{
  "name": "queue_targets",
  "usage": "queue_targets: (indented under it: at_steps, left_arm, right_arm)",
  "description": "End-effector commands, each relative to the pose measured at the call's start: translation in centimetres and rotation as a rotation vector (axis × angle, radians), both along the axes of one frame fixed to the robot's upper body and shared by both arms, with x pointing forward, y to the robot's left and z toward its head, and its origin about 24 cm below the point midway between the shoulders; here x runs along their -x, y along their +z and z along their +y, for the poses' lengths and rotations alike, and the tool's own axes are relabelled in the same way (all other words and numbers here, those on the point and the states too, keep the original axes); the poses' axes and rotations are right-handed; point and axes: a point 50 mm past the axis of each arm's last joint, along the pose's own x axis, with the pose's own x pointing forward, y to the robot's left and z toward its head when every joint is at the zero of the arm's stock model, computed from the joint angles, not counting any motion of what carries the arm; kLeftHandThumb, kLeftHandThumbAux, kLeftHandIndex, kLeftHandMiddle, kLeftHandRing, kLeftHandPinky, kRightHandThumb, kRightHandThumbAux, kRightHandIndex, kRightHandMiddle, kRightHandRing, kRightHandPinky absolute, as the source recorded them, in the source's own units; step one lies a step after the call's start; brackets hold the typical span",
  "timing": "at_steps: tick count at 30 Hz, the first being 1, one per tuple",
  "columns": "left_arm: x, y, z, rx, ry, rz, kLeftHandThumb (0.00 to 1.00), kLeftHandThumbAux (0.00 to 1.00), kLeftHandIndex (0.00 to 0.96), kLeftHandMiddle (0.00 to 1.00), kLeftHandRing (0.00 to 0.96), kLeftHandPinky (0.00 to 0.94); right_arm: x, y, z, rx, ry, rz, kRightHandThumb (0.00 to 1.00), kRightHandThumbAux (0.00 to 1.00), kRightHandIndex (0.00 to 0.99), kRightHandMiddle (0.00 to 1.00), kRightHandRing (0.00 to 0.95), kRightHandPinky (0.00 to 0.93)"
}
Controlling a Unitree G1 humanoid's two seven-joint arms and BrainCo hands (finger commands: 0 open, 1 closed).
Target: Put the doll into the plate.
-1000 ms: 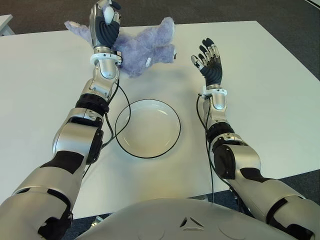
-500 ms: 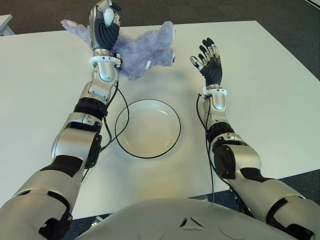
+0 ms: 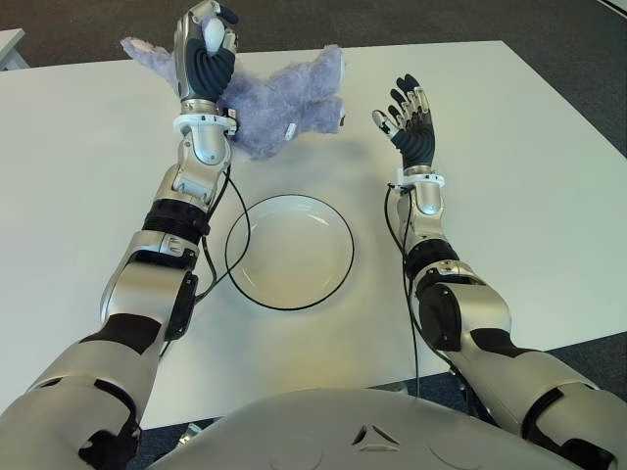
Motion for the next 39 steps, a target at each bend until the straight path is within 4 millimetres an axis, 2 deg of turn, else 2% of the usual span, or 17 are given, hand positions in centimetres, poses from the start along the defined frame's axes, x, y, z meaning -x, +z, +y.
queue_targets:
  at_steps: [1,23,39]
  left_arm:
    - [0.4,-0.2,0.2,-0.017,0.010,0.004,0.743,0.694,0.443,0.859,0.867,0.881]
    - [1.8,0.0,-0.1,-0.026,-0.011,-0.047,0.748,0.693,0.444,0.859,0.868,0.874]
    - [3.1,0.1,-0.3,-0.068,-0.070,-0.092,0.749,0.693,0.443,0.846,0.858,0.868]
  right_arm:
    - [1.5,-3.6,0.1,-0.030,-0.011,0.121,0.240,0.853,0.078,0.094,0.080,0.079]
    - [1.5,-3.7,0.2,-0.038,-0.009,0.130,0.241,0.853,0.080,0.091,0.073,0.068]
    - [1.4,-3.7,0.3,-0.044,-0.007,0.135,0.298,0.849,0.102,0.100,0.076,0.071]
